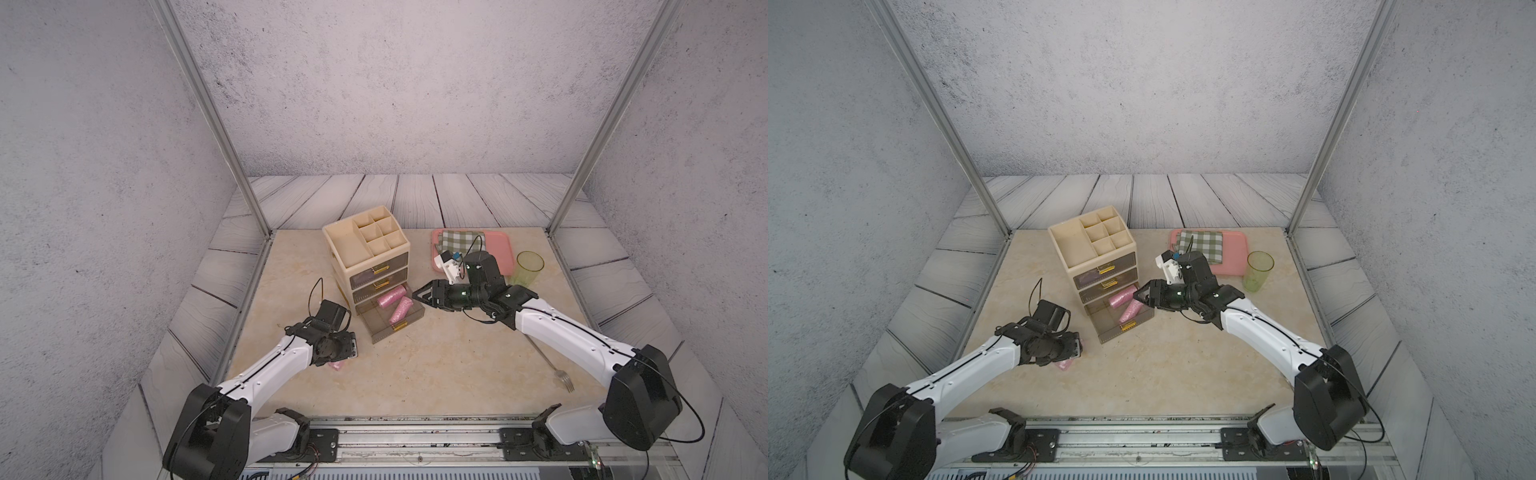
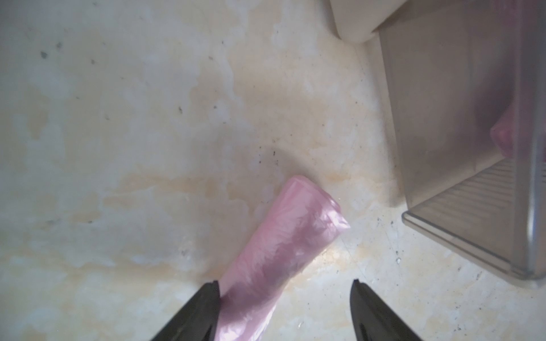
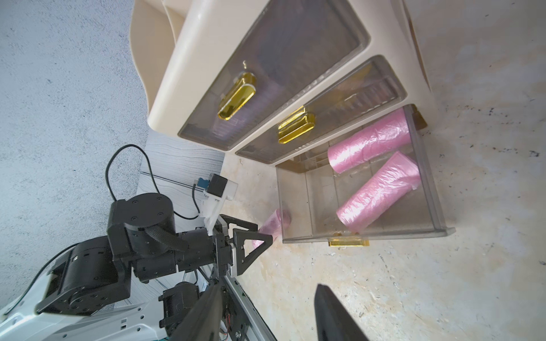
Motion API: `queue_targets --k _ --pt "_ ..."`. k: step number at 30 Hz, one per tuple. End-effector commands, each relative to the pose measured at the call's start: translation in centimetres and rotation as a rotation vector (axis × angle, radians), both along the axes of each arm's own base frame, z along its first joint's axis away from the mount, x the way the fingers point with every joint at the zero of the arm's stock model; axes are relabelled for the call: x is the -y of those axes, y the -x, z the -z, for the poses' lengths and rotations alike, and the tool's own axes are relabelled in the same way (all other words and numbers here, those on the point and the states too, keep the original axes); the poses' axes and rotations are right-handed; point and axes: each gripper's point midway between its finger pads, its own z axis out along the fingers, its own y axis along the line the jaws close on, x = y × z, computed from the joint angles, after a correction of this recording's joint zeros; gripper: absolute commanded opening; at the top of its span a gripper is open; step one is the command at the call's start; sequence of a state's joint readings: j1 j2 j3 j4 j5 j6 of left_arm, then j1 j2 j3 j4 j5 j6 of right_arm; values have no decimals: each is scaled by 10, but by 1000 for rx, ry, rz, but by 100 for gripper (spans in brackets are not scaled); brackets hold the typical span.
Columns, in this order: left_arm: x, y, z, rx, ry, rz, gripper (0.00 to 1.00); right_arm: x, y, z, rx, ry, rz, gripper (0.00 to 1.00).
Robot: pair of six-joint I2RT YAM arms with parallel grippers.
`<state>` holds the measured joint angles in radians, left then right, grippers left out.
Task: Sort the rolls of trash bags by color and place them into the drawer
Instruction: Pick up the roll of trash bags from the center of the board.
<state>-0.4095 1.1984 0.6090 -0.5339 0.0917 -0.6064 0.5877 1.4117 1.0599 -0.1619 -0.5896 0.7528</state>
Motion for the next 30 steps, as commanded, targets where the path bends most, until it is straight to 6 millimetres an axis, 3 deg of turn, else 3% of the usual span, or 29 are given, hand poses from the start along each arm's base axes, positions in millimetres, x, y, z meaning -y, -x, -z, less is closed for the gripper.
queue_targets --k 1,9,18,21,24,26,30 --pt "1 14 10 -57 2 12 74 -2 1 8 -31 -12 -14 54" --pt "-4 14 17 -64 -53 8 69 0 4 16 -49 -5 -11 54" --pt "-5 2 22 -66 -88 0 52 -2 5 20 -60 -30 -10 55" --pt "-2 1 26 -78 -86 7 45 0 6 22 -56 -19 -6 55" --pt "1 -1 25 -75 -75 17 30 2 7 24 -52 -8 -4 55" --pt "3 -2 20 -64 -64 28 20 4 6 24 -54 -3 -5 55" --pt "5 0 -1 -24 -42 66 13 8 5 26 -57 4 -3 55"
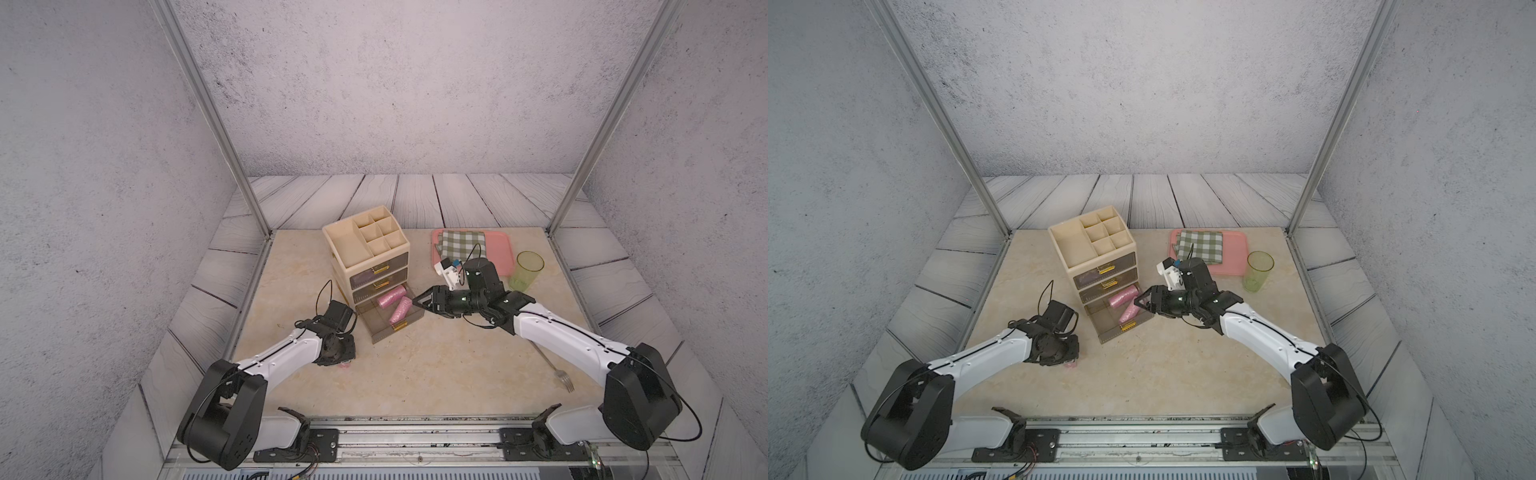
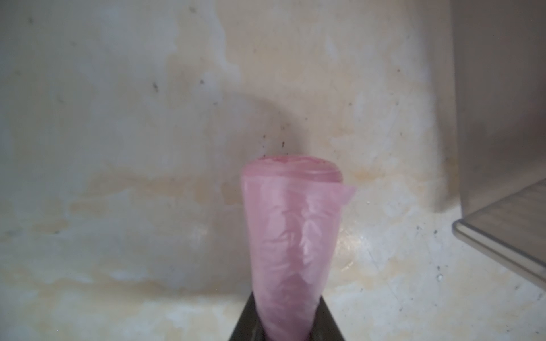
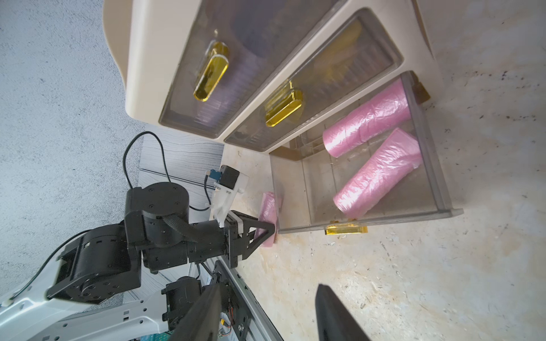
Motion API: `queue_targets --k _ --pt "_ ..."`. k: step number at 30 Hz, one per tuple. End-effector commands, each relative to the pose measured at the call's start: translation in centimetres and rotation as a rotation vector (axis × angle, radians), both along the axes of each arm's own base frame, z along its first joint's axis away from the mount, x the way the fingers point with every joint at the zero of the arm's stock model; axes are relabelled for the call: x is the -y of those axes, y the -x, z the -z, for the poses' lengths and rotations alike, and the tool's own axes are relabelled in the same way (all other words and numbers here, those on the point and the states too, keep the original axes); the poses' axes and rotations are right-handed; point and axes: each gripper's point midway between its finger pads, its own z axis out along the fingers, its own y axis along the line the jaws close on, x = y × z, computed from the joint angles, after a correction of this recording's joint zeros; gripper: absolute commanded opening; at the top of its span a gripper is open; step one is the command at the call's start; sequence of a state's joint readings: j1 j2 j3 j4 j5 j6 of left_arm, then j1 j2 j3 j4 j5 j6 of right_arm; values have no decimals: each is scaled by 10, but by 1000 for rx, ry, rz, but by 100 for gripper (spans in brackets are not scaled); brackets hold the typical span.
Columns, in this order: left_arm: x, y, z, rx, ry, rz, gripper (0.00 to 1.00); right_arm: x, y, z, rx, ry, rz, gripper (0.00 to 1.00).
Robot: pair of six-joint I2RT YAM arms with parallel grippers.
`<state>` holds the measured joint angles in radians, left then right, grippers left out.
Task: Sort the rolls of trash bags by color and place them into the drawer
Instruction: Pick up the roll of trash bags from the center of the board, then place the roll of trash bags in the drawer.
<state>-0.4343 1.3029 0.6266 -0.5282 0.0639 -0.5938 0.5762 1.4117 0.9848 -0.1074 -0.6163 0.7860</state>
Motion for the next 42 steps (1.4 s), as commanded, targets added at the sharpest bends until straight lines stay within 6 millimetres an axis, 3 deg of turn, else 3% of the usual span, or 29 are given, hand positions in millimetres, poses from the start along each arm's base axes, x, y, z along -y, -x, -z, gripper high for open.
queue_targets --k 1,9,16,23,27,32,35,42 --pt "4 0 -26 48 22 49 12 4 1 5 -3 15 -10 55" --pt "34 -21 -80 210 113 167 11 13 -1 9 -16 26 -12 55" --pt "57 -63 -110 342 53 293 9 23 2 6 -11 31 -1 56" --pt "90 -95 -106 350 -27 441 9 31 4 7 -14 36 4 56" --pt "96 -103 -101 376 -101 481 12 36 6 7 -17 40 8 56" --pt "91 -106 -96 382 -160 468 37 41 8 7 -18 40 14 56" --pt "93 -105 -97 394 -153 461 47 40 8 7 -21 31 13 56" --pt "96 -102 -101 413 -135 464 49 38 7 10 -37 19 12 56"
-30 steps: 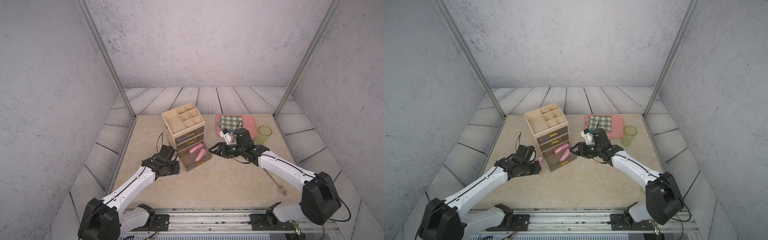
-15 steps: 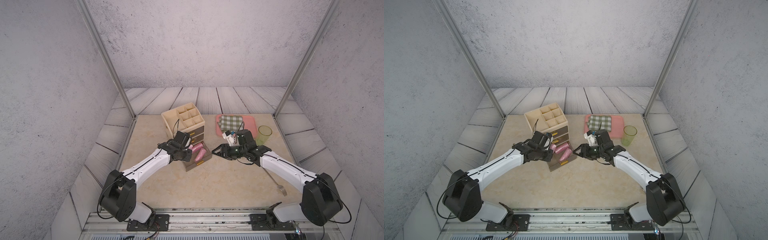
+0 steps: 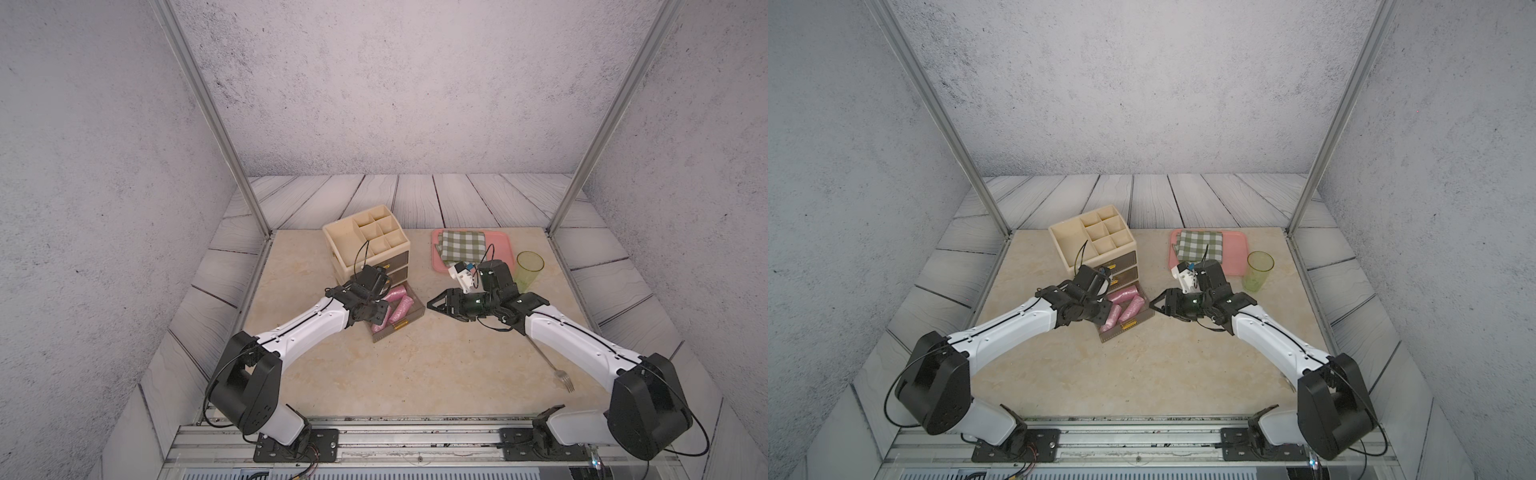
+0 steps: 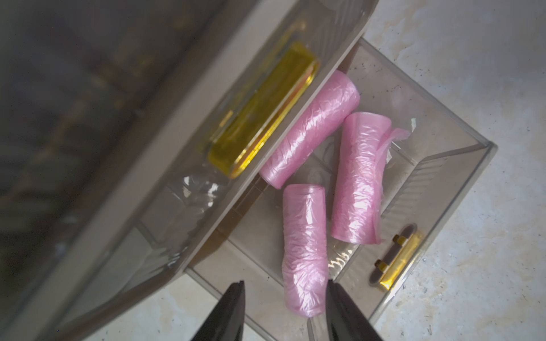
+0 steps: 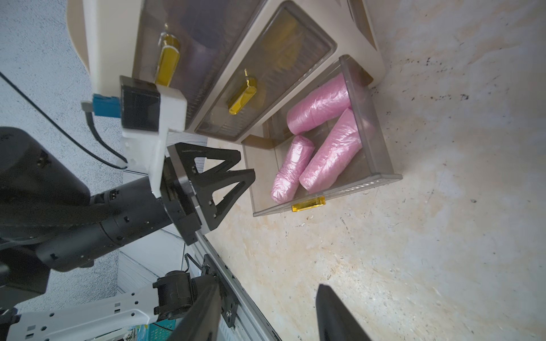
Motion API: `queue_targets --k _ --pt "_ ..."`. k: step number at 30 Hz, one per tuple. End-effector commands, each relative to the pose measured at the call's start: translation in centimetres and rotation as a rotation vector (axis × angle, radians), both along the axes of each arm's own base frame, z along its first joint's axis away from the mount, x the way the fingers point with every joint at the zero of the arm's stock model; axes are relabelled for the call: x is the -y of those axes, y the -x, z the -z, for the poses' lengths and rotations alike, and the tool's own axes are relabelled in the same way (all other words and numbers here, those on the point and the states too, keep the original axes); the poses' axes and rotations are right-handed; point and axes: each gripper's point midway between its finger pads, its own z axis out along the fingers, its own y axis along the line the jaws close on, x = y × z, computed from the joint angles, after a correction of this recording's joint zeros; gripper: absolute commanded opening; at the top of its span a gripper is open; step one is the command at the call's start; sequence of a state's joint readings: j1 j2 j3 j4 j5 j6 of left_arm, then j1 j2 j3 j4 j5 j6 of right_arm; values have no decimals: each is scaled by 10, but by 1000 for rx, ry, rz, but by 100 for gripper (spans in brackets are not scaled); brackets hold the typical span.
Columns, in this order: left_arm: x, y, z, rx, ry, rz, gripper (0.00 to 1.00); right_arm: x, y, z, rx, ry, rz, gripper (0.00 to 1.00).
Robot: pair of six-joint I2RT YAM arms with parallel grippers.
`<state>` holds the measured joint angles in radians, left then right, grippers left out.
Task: Sort the rolls of trash bags by color and place them into the drawer
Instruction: Place the roll of trash bags in the drawer.
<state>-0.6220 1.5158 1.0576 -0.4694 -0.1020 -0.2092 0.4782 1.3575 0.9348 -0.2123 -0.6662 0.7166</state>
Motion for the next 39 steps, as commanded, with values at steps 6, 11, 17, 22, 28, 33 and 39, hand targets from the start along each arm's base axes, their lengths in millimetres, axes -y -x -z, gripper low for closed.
queue_targets --k 6,11,17,22,28,33,39 --pt "5 15 -35 80 85 4 47 1 6 7 -10 -10 -11 47" --pt "-3 24 -85 184 150 -20 45 -5 6 25 -69 -41 -23 42" --pt "-30 9 -164 341 170 -104 47 -11 10 50 -114 -28 -17 45" --pt "-49 -29 -200 348 193 -165 32 -18 21 81 -166 2 -16 44" --pt "-51 -82 -216 324 175 -193 29 -30 28 112 -204 38 -17 43" --pt "-63 -126 -214 280 196 -254 34 -37 23 130 -240 45 -2 40" --pt "-71 -148 -188 190 197 -289 22 -41 7 139 -242 66 32 37"
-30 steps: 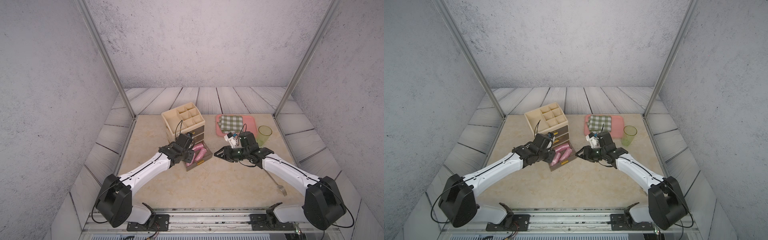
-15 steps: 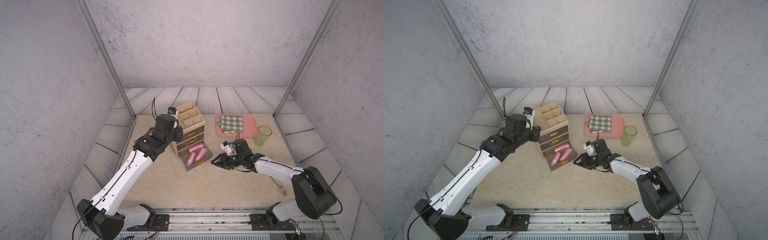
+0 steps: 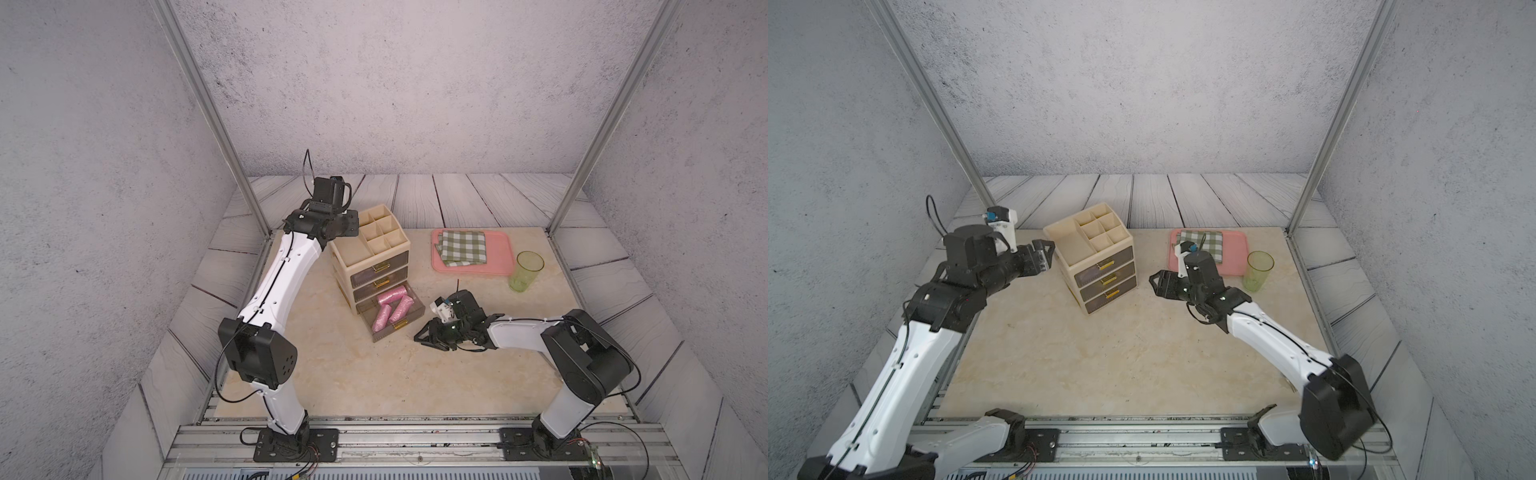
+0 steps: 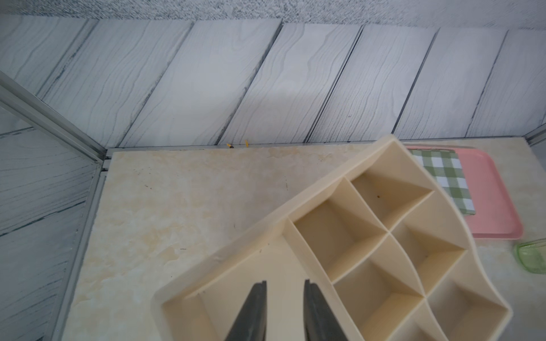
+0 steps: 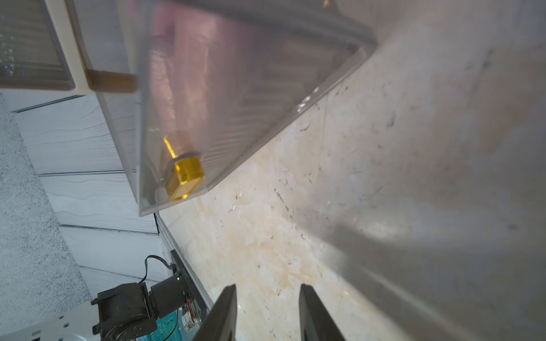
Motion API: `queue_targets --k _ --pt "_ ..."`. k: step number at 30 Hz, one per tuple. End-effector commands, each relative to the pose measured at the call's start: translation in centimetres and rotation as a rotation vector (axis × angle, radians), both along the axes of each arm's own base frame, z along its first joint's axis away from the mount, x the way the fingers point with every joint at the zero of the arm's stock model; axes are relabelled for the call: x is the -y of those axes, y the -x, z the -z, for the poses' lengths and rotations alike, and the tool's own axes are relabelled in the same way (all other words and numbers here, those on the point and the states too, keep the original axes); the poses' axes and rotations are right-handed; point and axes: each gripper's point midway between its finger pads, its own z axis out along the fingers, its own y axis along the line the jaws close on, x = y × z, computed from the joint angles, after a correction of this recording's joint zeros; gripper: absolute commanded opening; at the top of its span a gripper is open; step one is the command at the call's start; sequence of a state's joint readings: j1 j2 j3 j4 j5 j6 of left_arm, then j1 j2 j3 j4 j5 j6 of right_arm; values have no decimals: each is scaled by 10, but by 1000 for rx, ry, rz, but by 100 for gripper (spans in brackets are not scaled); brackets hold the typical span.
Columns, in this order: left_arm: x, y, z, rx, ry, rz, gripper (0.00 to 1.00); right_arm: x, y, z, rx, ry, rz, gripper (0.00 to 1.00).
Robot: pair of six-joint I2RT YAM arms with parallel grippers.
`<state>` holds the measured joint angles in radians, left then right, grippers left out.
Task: Sort the rolls of trash bags by color and place them into the drawer
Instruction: Place the roll of trash bags in the drawer, then close the drawer in the storage box.
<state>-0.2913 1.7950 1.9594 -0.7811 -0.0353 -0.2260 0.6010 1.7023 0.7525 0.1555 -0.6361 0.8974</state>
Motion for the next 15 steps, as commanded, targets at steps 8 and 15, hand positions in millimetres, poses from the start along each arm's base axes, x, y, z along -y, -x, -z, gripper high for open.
queue_targets --k 8,15 --pt "-1 26 33 -92 24 25 16 -8 -38 0 26 -3 84 36" --pt "4 29 45 -121 34 48 16 -14 -52 -1 20 -20 109 37"
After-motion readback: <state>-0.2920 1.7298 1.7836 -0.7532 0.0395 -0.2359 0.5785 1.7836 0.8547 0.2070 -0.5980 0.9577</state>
